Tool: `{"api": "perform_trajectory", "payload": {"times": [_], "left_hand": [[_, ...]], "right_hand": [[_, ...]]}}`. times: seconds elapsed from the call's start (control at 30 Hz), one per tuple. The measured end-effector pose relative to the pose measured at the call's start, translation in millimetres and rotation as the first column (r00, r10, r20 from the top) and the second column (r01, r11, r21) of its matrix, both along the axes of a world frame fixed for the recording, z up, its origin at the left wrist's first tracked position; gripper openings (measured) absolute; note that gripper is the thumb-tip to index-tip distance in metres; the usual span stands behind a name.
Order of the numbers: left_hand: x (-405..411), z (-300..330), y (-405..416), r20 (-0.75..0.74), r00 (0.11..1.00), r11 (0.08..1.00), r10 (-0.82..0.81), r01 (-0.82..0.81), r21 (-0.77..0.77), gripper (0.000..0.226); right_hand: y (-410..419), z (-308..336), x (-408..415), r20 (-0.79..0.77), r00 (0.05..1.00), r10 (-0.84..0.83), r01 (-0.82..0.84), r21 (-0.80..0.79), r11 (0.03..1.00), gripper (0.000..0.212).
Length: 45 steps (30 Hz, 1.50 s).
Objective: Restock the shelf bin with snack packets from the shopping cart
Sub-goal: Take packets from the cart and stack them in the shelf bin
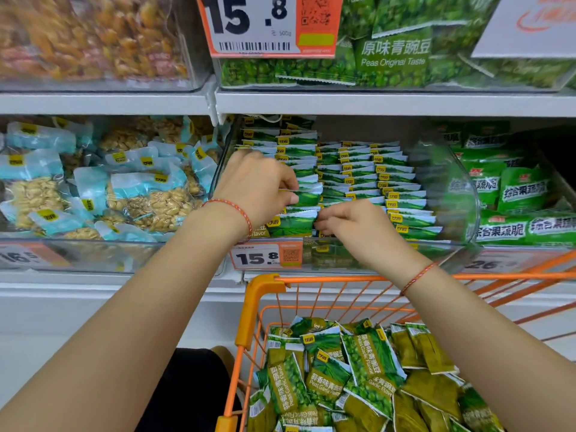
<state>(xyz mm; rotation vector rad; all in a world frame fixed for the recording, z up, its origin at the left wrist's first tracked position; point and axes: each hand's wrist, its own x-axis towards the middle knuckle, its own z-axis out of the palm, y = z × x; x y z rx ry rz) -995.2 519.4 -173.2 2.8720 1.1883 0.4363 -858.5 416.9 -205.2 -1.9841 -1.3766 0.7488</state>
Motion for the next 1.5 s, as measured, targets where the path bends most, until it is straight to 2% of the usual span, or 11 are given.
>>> {"api": "perform_trajectory", "payload": {"times": [0.27, 0.37, 0.47, 0.53, 0.67, 0.8, 0.9, 1.03, 1.2, 1.33, 1.5], "left_hand": [[14.3, 11.7, 8.6, -0.166, 0.985, 0.997, -0.051, 0.041, -0.065, 0.011], [11.1, 11.6, 10.0, -0.155, 0.984, 0.991, -0.089, 0.072, -0.111, 0.013], [0.0, 3.5, 8.2, -0.005, 0.993, 0.991, -0.122, 0.121, -0.064, 0.020], [-12.5, -3.9, 0.8, 0.167, 0.981, 0.994, -0.101, 0.106, -0.021, 0.028], [-35.7, -16.0, -15.1, 0.381, 0.925, 0.998, -0.009, 0.031, -0.050, 0.032], [-46.4, -22.3, -18.8, 0.429, 0.903, 0.997, 0.028, 0.005, -0.075, 0.031], [-45.8, -26.0, -21.1, 0.408, 0.913, 0.999, 0.001, 0.013, -0.030, 0.028], [-40.6, -24.8, -26.9, 0.361, 0.931, 0.988, -0.060, 0.004, 0.153, 0.016], [-34.4, -21.1, -28.9, 0.163, 0.983, 0.990, -0.085, 0.066, 0.121, 0.009], [-30.2, -19.8, -23.7, 0.138, 0.989, 0.996, -0.044, 0.033, 0.082, 0.011], [-28.1, -30.4, -21.0, 0.212, 0.975, 0.986, -0.068, 0.033, 0.161, 0.012]], "right_hand": [[-1.7, 7.8, -3.2, -0.218, 0.975, -0.048, 0.055, 0.028, 0.998, 0.028], [3.1, 15.0, 5.0, -0.460, 0.873, -0.164, 0.191, 0.012, 0.982, 0.027], [13.5, 22.9, 5.4, -0.709, 0.668, -0.226, 0.203, -0.119, 0.972, 0.045], [19.2, 26.4, -3.8, -0.742, 0.640, -0.198, 0.133, -0.147, 0.980, 0.060], [27.1, 28.7, -22.1, -0.582, 0.803, -0.126, 0.065, -0.125, 0.990, 0.073], [28.0, 19.3, -19.0, -0.579, 0.794, -0.185, 0.152, -0.106, 0.983, 0.071], [22.4, 16.9, -19.9, -0.502, 0.840, -0.206, 0.205, -0.058, 0.977, 0.062], [20.7, 21.5, -18.9, -0.339, 0.916, -0.216, 0.258, 0.083, 0.963, 0.059], [18.9, 11.5, -9.7, -0.239, 0.966, -0.102, 0.154, 0.212, 0.965, 0.004], [25.9, 6.8, 1.9, -0.260, 0.964, -0.060, 0.103, 0.153, 0.983, 0.010], [36.4, 13.5, 12.1, -0.052, 0.998, 0.018, -0.010, 0.141, 0.990, 0.027]]}}
